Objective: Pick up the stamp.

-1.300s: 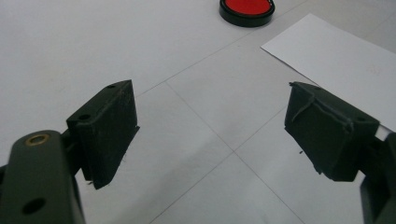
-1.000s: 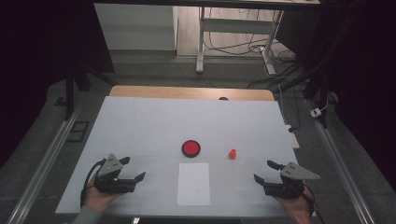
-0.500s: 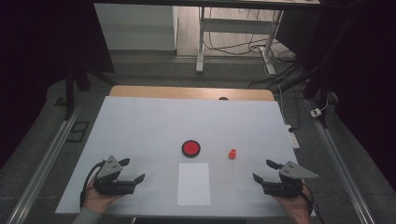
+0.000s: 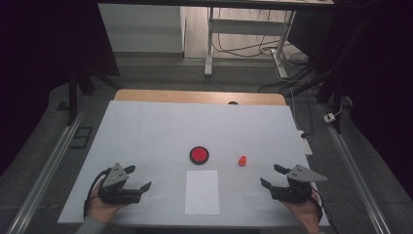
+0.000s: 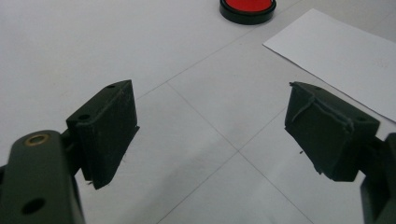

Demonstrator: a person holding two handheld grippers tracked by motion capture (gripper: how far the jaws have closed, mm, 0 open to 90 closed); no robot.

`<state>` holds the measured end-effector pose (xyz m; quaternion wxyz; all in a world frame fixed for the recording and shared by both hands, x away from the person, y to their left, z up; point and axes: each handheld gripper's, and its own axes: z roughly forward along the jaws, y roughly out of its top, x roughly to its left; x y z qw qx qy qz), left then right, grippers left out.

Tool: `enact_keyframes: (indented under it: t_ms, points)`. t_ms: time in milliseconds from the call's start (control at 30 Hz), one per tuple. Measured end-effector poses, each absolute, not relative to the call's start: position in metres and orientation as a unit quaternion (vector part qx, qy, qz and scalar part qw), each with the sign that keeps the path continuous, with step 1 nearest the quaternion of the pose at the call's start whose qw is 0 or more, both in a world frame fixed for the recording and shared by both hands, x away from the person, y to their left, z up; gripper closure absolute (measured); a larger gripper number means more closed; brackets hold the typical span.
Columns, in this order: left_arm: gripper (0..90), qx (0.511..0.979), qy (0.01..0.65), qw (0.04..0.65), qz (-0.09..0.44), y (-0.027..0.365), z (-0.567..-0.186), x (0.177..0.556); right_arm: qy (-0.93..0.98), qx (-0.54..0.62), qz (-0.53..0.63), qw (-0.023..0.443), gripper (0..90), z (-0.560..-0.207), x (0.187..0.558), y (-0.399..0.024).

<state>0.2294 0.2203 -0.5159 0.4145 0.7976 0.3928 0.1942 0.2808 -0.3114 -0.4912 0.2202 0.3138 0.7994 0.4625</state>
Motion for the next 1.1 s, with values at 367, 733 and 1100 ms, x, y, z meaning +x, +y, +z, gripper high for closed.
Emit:
enact_keyframes:
  t_ms: [367, 733, 1100]
  points:
    - [17.4, 0.8, 0.394, 0.411, 0.189, 0.22, -0.52, 0.23, 0.8, 0.306, 0.47, 0.215, 27.3, -0.485, 0.291, -0.295]
    - [17.4, 0.8, 0.398, 0.407, 0.189, 0.219, -0.522, 0.232, 0.803, 0.299, 0.47, 0.211, 27.5, -0.481, 0.297, -0.282]
    - [17.5, 0.801, 0.399, 0.404, 0.189, 0.219, -0.523, 0.232, 0.812, 0.288, 0.465, 0.202, 27.8, -0.48, 0.306, -0.263]
